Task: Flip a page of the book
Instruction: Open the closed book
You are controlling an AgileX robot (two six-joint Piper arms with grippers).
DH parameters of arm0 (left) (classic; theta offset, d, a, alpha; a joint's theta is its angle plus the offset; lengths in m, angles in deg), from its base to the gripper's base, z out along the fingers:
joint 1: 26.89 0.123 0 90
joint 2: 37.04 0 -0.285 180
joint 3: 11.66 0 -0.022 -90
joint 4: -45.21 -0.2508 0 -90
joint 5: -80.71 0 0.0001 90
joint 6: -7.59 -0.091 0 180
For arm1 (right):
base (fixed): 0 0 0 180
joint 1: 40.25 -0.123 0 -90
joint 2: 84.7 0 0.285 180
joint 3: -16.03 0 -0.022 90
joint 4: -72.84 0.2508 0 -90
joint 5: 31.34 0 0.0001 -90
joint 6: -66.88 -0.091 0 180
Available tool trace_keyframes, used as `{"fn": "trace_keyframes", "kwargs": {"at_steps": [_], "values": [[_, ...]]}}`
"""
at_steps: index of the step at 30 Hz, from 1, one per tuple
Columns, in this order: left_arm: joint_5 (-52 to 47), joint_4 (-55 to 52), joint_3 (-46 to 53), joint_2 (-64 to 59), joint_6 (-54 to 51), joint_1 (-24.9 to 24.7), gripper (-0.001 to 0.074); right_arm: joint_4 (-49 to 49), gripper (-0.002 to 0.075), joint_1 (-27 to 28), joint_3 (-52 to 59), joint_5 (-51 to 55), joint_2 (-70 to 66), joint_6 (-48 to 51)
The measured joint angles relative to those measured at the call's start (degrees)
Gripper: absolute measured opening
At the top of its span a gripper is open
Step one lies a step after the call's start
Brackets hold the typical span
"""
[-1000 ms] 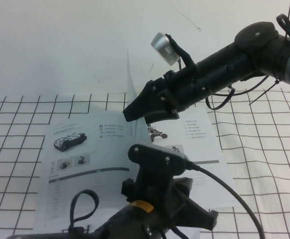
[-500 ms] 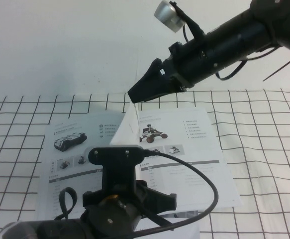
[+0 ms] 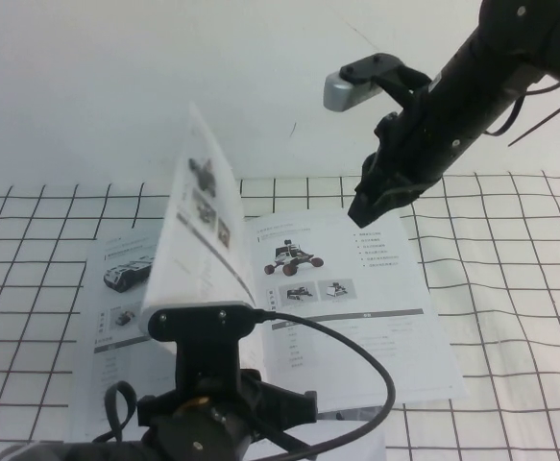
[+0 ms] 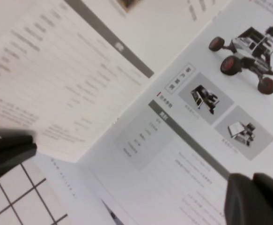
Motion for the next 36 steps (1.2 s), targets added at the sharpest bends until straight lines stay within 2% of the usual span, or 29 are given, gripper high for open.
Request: {"fn": "trace_keyframes", "kwargs": {"at_steps": [5,14,27,36], "values": [[-2.0,0.0,0.8,0.0,1.7,0.5,-0.0003,1.4,0.0002,0.0,4.6,-0.1,-2.4,-0.2],[-8.9,0.0,0.8,0.0,2.1,5.3,-0.0003,1.8,-0.0001,0.0,16.4,-7.4,-4.8,0.2],[-11.2,0.0,0.8,0.0,1.3,8.9,-0.0003,2.6,-0.0001,0.0,28.5,-10.0,-4.8,0.0],[-11.5,-0.1,0.8,0.0,1.5,9.2,-0.0003,6.3,-0.0001,-1.1,34.8,-11.9,-2.7,1.5]]}}
